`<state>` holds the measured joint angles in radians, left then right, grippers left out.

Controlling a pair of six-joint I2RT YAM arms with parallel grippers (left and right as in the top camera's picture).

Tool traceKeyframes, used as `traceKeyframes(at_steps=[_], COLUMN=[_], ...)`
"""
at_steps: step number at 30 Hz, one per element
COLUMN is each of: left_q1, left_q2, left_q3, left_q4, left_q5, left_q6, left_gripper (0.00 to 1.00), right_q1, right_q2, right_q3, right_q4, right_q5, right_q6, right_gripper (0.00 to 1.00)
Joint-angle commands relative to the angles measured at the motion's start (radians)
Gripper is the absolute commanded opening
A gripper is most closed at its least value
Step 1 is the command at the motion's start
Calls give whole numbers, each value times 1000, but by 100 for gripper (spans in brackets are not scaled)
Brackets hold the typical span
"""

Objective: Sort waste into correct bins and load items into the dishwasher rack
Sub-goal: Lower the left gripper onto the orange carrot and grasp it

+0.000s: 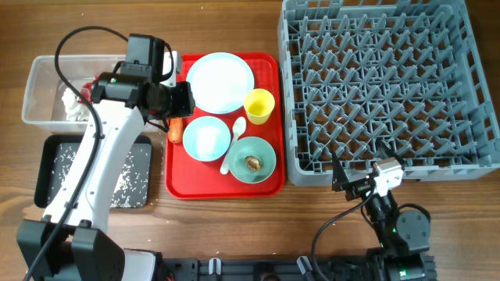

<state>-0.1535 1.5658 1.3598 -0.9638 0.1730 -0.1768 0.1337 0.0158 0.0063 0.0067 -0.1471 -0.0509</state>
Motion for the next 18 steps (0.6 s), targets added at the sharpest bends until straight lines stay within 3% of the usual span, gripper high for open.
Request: traceKeyframes(at_steps=[1,3,9,12,15,18], left_q1=[1,-2,-2,-2,-2,-2], left_q2=[34,60,71,73,79,98], left_q3=[-6,-6,-6,-6,-8,-16], left_q4=[-8,-10,1,2,2,5], left_q5=[-64,-99,-77,-134,-256,-272], left_q6=[-35,-49,11,-109,-214,-222], left_gripper=[36,44,35,24,26,31], right_q1=[-5,-5,-5,-5,-5,-5], right_q2=[-5,-5,-5,-5,-5,-5], right_q3=[-1,-1,-1,-1,-1,-1], right_q4=[3,3,3,3,3,3], right_q5=[14,14,14,14,14,14], right_q6=[-9,-9,-9,-9,-9,-9], right_gripper=[100,100,100,100,100,100])
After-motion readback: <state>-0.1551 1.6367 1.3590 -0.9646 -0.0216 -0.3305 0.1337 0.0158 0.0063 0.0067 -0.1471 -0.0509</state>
